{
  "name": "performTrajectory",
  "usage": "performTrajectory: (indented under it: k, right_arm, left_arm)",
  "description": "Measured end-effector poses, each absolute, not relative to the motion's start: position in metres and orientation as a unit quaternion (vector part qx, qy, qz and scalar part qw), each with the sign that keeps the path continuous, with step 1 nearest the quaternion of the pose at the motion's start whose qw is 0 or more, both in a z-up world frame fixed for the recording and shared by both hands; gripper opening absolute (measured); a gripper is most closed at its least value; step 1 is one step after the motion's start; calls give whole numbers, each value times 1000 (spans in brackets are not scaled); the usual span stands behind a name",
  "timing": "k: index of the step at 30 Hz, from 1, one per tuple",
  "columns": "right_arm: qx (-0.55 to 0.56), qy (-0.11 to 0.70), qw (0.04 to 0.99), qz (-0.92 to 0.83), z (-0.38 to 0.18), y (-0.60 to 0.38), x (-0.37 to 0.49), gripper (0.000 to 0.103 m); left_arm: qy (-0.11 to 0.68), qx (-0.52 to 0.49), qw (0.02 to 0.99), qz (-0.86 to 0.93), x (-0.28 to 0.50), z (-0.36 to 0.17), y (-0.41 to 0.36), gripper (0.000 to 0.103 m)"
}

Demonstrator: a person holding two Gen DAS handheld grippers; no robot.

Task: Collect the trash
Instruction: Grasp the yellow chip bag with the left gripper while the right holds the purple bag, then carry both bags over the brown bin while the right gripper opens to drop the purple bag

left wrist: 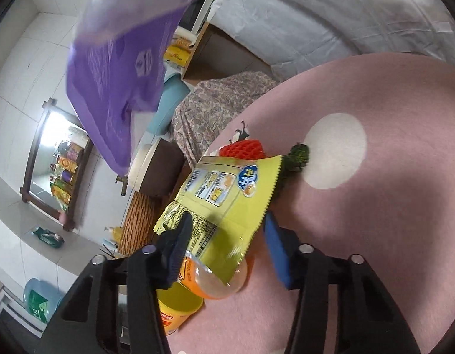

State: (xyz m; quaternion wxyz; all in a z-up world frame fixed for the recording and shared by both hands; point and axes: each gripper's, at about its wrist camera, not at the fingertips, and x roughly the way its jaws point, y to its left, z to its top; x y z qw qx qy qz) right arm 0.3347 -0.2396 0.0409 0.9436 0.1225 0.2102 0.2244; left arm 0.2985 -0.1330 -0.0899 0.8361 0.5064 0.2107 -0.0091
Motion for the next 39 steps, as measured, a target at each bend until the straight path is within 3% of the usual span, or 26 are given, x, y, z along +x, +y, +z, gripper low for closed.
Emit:
performTrajectory:
  k: [4,9,16,23,39]
  right_arm:
    - [124,204,947,217,38,-254,329,25]
    - [143,201,946,210,30,-275,322,25]
    - [151,192,949,197,23,-297,303,25]
    - [133,175,962,165,20,-322,277,25]
    - [99,222,969,45,-32,-408,261,25]
  left_arm:
    - [223,487,844,-3,304,-80,-130,14]
    - [212,437,874,-9,296,-61,-125,4]
    - [198,326,923,-40,271,-22,-112,4]
    - [242,179,946,-124,258,10,-93,3]
    - [253,90,934,-234,264,39,-153,3]
